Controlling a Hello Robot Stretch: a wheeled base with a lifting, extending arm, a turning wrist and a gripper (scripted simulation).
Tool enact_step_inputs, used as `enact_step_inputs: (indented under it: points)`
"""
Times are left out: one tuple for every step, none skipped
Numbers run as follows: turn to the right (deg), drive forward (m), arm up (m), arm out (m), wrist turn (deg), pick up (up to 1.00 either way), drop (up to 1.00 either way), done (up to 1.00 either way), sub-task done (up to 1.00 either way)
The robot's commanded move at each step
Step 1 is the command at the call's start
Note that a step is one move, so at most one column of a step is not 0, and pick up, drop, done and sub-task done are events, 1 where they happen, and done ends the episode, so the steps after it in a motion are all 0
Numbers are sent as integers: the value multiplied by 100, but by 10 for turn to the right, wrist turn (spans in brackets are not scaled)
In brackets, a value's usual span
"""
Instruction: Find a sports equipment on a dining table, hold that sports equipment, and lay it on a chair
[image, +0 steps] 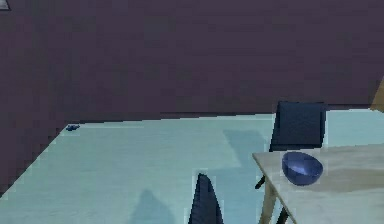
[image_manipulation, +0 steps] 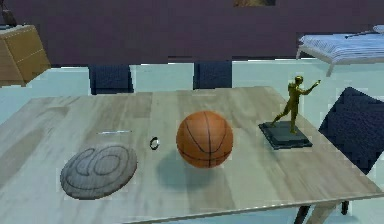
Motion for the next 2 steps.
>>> enact_step_inputs:
  points:
    - [0, 5, 0, 0, 0, 0, 0, 0, 0]
    - [0, 0, 50, 0, 0, 0, 0, 0, 0]
